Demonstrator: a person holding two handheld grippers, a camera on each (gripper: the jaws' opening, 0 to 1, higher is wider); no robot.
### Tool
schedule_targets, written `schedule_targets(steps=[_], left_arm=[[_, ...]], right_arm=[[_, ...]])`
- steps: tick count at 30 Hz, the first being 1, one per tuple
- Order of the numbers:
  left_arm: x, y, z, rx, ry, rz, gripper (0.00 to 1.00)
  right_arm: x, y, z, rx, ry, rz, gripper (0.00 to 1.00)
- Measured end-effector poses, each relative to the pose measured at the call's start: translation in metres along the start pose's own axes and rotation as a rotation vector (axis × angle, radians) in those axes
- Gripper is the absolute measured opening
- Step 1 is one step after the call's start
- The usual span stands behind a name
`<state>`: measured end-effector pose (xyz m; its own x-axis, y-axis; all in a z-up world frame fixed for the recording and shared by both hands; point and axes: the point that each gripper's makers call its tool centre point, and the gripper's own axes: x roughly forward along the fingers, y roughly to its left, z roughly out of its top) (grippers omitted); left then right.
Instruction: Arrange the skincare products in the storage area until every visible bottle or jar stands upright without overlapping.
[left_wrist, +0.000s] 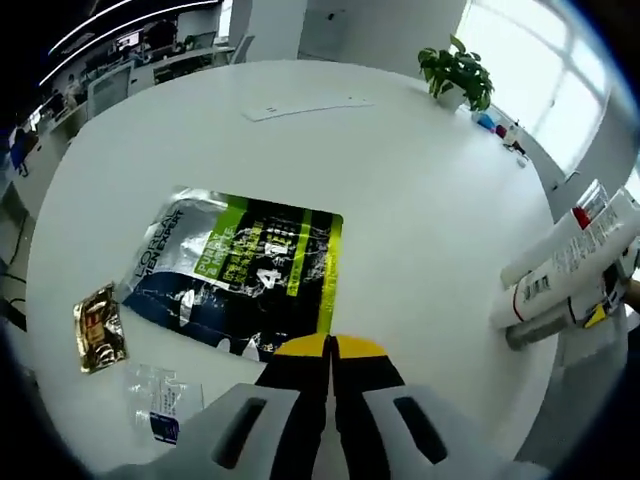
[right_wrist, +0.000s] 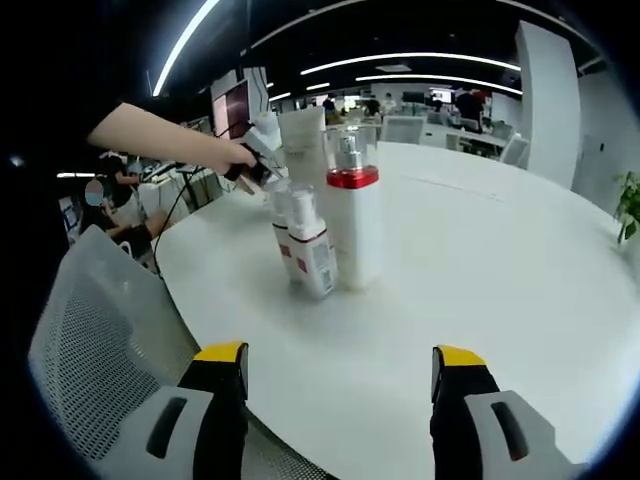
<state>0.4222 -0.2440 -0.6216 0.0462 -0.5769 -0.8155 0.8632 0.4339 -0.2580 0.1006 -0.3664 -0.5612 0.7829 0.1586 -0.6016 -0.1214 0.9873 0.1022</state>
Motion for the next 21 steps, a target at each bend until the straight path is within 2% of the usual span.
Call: schedule_targets(steps=[1, 2, 4, 5, 6, 7, 10, 11, 13, 14, 15, 16, 17, 19, 21], left_arm=[[-0.003, -0.002, -0.005, 0.017, 0.002, 0.003, 0.00], [-0.006, -0.001, -0.004, 0.041, -0.032, 0.030, 0.00], [-0.018, -0.015, -0.010, -0.011, -0.077, 0.048, 0.00], [-0.022, -0.025, -0.018, -0.039, -0.068, 0.032, 0.00], [-0.023, -0.028, -0.026, -0.034, -0.048, 0.025, 0.00], [-0.025, -0.028, -0.028, -0.029, -0.057, 0.029, 0.00], [-0.039, -0.007, -0.008, -0.102, -0.164, 0.093, 0.01], [-0.044, 0.015, 0.001, -0.167, -0.197, 0.167, 0.01], [-0.055, 0.021, 0.011, -0.275, -0.240, 0.247, 0.17], [-0.050, 0.030, 0.020, -0.332, -0.267, 0.246, 0.30], [-0.045, 0.037, 0.024, -0.350, -0.270, 0.259, 0.50], [-0.040, 0.037, 0.025, -0.360, -0.257, 0.257, 0.60], [-0.032, 0.034, 0.024, -0.341, -0.228, 0.267, 0.63], [-0.023, 0.044, 0.023, -0.293, -0.190, 0.315, 0.55], [-0.013, 0.055, 0.026, -0.301, -0.184, 0.345, 0.53]], right_arm=[[0.000, 0.000, 0.000, -0.005, 0.001, 0.000, 0.80], [0.000, 0.000, 0.001, -0.005, -0.001, -0.001, 0.80], [0.000, 0.000, 0.001, -0.004, -0.002, -0.004, 0.80], [0.000, 0.000, 0.001, -0.002, -0.001, -0.005, 0.80], [0.000, 0.000, 0.002, 0.001, -0.002, -0.004, 0.80], [0.000, 0.000, 0.002, -0.001, -0.004, -0.004, 0.80], [0.001, 0.000, 0.001, -0.003, -0.001, 0.001, 0.80], [0.001, 0.001, 0.001, -0.006, 0.000, 0.002, 0.80], [0.001, 0.002, 0.001, -0.007, 0.001, 0.007, 0.80], [0.001, 0.002, 0.000, -0.007, 0.004, 0.010, 0.80], [0.001, 0.002, 0.000, -0.006, 0.006, 0.010, 0.80], [0.002, 0.001, 0.000, -0.006, 0.007, 0.011, 0.80], [0.002, 0.001, 0.000, -0.005, 0.007, 0.011, 0.80], [0.001, 0.000, -0.001, -0.001, 0.007, 0.009, 0.80], [0.001, -0.001, -0.001, 0.004, 0.006, 0.007, 0.79]])
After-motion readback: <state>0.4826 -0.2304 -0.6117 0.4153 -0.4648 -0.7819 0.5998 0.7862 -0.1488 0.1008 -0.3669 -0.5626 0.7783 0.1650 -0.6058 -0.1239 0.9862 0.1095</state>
